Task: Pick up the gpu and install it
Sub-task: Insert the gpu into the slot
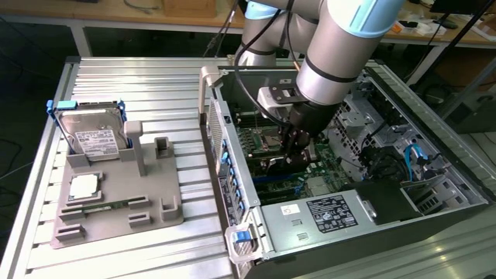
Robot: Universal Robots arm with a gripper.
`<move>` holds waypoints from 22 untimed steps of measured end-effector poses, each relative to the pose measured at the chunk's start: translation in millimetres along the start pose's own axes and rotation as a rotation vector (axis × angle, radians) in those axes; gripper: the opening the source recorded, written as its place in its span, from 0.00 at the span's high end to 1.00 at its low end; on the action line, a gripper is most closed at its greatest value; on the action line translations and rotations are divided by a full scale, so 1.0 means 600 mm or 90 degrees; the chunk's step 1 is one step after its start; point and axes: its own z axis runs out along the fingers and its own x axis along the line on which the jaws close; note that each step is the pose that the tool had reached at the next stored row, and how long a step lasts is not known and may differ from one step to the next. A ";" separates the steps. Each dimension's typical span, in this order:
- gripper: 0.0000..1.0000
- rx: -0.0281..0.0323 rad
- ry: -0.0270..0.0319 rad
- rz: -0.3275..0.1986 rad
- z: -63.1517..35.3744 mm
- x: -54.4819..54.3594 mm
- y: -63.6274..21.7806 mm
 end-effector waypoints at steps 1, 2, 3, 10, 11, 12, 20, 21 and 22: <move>0.73 0.0000 0.0000 0.000 0.000 0.000 0.000; 0.73 0.0000 0.0000 0.000 0.000 0.000 0.000; 0.73 0.0000 0.0000 0.000 0.000 0.000 0.000; 0.73 0.0021 0.0000 0.001 0.000 0.000 0.002; 0.73 0.0026 0.0000 0.002 0.000 0.000 0.003; 0.73 0.0033 0.0000 0.002 0.000 0.000 0.003; 0.73 0.0145 -0.0001 0.002 0.000 0.000 0.008; 0.73 0.0159 -0.0001 0.002 0.000 0.000 0.008; 0.73 0.0173 -0.0001 0.002 0.000 0.000 0.009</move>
